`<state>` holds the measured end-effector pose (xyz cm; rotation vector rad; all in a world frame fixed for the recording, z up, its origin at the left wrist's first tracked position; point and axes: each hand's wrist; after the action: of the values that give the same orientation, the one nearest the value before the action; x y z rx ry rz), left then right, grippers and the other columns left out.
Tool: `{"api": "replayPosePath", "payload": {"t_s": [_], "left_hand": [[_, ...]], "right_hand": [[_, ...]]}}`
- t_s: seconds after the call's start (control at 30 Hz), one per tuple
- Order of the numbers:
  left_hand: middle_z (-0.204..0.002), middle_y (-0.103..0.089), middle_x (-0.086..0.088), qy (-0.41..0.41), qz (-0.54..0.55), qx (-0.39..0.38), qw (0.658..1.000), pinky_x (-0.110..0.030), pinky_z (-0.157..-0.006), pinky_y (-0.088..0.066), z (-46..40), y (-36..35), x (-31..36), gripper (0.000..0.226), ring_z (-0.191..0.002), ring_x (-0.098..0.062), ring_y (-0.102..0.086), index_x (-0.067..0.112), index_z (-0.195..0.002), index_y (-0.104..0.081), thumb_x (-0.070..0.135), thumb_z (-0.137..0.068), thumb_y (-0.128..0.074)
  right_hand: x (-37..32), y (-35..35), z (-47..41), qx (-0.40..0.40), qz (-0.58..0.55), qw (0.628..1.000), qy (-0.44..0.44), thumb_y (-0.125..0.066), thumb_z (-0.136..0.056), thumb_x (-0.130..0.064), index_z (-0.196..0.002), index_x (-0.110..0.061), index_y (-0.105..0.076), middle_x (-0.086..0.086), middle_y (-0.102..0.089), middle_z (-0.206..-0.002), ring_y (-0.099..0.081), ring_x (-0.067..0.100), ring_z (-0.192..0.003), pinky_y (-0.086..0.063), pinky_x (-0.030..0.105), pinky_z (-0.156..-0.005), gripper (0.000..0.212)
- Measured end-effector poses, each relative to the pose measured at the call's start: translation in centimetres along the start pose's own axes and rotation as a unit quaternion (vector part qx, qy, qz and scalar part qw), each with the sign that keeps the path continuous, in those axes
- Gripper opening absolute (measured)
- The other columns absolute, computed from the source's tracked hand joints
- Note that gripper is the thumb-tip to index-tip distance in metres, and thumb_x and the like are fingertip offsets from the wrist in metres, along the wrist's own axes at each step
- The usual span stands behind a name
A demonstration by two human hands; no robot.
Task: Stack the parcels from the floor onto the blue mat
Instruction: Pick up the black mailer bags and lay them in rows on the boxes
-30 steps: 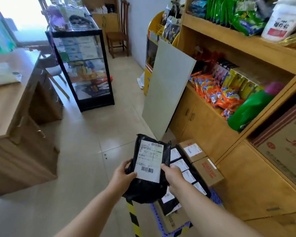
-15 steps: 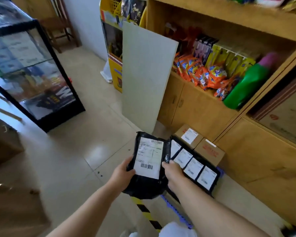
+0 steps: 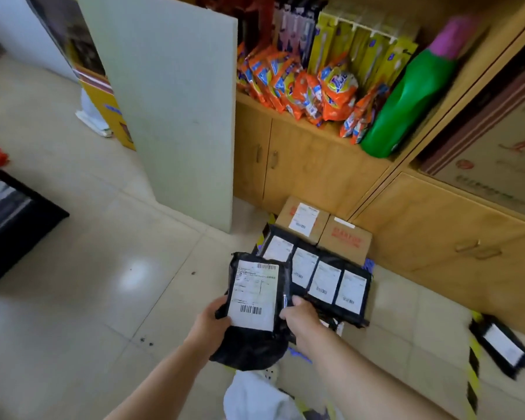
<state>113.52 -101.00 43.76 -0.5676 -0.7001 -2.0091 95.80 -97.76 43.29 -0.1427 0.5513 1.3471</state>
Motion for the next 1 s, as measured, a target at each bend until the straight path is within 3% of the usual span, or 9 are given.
{"api": "replayPosePath", "payload": {"t_s": [0.2, 0.3, 0.37, 0.5, 0.63, 0.73, 0.8, 0.9, 1.0], "left_hand": [[-0.102, -0.059, 0.002, 0.001, -0.033, -0.017, 0.999, -0.024, -0.085, -0.039, -8.1, -0.7, 2.3, 0.046, -0.105, -0.021, -0.056, 0.025, -0.111, -0.055, -0.012, -0.086, -0.043], [-0.107, -0.058, 0.003, 0.003, -0.065, -0.038, 0.997, -0.023, -0.085, -0.038, -12.4, -2.1, 3.1, 0.05, -0.105, -0.018, -0.054, 0.021, -0.124, -0.055, -0.01, -0.086, -0.043], [-0.116, -0.061, 0.004, -0.004, -0.087, -0.048, 0.995, -0.022, -0.083, -0.038, -15.7, -3.1, 3.3, 0.052, -0.103, -0.015, -0.054, 0.023, -0.129, -0.054, -0.005, -0.086, -0.045], [-0.123, -0.062, -0.001, -0.001, -0.115, -0.072, 0.991, -0.023, -0.087, -0.042, -23.0, -5.7, 2.4, 0.05, -0.104, -0.016, -0.055, 0.022, -0.13, -0.054, -0.003, -0.086, -0.047], [-0.125, -0.061, -0.004, 0.006, -0.154, -0.071, 0.985, -0.028, -0.091, -0.045, -30.9, -8.0, -0.1, 0.053, -0.112, -0.022, -0.056, 0.022, -0.134, -0.05, 0.002, -0.085, -0.051], [-0.124, -0.061, -0.003, -0.012, -0.143, -0.07, 0.987, -0.029, -0.09, -0.046, -35.7, -9.7, -1.1, 0.058, -0.108, -0.021, -0.056, 0.021, -0.136, -0.047, -0.004, -0.084, -0.05], [-0.115, -0.062, -0.001, -0.03, -0.144, -0.074, 0.986, -0.026, -0.081, -0.045, -38.4, -10.6, -1.5, 0.061, -0.097, -0.02, -0.057, 0.024, -0.136, -0.043, -0.007, -0.083, -0.047], [-0.108, -0.066, -0.004, -0.046, -0.155, -0.074, 0.984, -0.029, -0.077, -0.048, -42.7, -11.7, -2.2, 0.066, -0.089, -0.022, -0.061, 0.029, -0.14, -0.035, -0.004, -0.084, -0.047], [-0.106, -0.064, -0.004, -0.058, -0.172, -0.066, 0.981, -0.027, -0.075, -0.045, -45.7, -12.9, -3.0, 0.066, -0.087, -0.02, -0.059, 0.031, -0.143, -0.029, 0.001, -0.087, -0.048]], "right_hand": [[-2.5, -0.2, -6.3, 0.037, -0.028, 0.999, -0.013, -0.042, -0.087, 0.007, -0.137, -0.017, -0.044, 0.003, -0.062, -0.098, -0.058, 0.02, -0.084, -0.047, 0.029, -0.072, 0.055], [-3.3, -0.2, -9.5, 0.052, -0.07, 0.996, -0.008, -0.044, -0.089, 0.008, -0.148, -0.031, -0.025, 0.008, -0.053, -0.132, -0.062, 0.022, -0.093, -0.054, 0.036, -0.074, 0.073], [-3.8, -0.3, -11.9, 0.062, -0.081, 0.995, 0.0, -0.044, -0.089, 0.009, -0.147, -0.036, -0.026, 0.003, -0.047, -0.14, -0.059, 0.018, -0.074, -0.053, 0.036, -0.064, 0.075], [-3.6, -0.5, -18.3, 0.073, -0.088, 0.993, -0.023, -0.042, -0.091, 0.004, -0.135, -0.029, -0.05, 0.011, -0.065, -0.102, -0.033, 0.011, -0.043, -0.028, 0.021, -0.04, 0.056], [-3.2, -1.0, -25.2, 0.081, -0.103, 0.991, -0.04, -0.045, -0.094, -0.002, -0.13, -0.021, -0.054, 0.004, -0.051, -0.06, -0.026, 0.006, -0.03, -0.026, 0.018, -0.036, 0.041], [-3.2, -1.4, -29.5, 0.086, -0.114, 0.99, -0.016, -0.046, -0.095, -0.004, -0.13, -0.019, -0.054, 0.014, -0.068, -0.097, -0.064, 0.025, -0.068, -0.05, 0.031, -0.058, 0.04], [-2.8, -1.5, -32.2, 0.091, -0.103, 0.99, -0.015, -0.047, -0.096, -0.006, -0.135, -0.02, -0.052, 0.009, -0.063, -0.115, -0.063, 0.037, -0.101, -0.052, 0.044, -0.082, 0.042], [-1.3, -1.9, -36.8, 0.08, -0.1, 0.992, 0.01, -0.045, -0.097, -0.008, -0.139, -0.026, -0.045, -0.012, -0.048, -0.084, -0.054, 0.009, -0.045, -0.044, 0.026, -0.044, 0.046], [0.6, -2.5, -40.8, 0.103, -0.057, 0.992, 0.052, -0.044, -0.098, -0.009, -0.14, -0.027, -0.043, -0.012, -0.047, -0.135, -0.059, 0.018, -0.114, -0.05, 0.028, -0.087, 0.046]]}}
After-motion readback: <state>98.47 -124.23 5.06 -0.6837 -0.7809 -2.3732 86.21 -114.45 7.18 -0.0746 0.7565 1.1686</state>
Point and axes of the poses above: each hand's wrist, its own z-axis away from the middle knuckle, its own y-axis out of the back of the hand, x = y × z
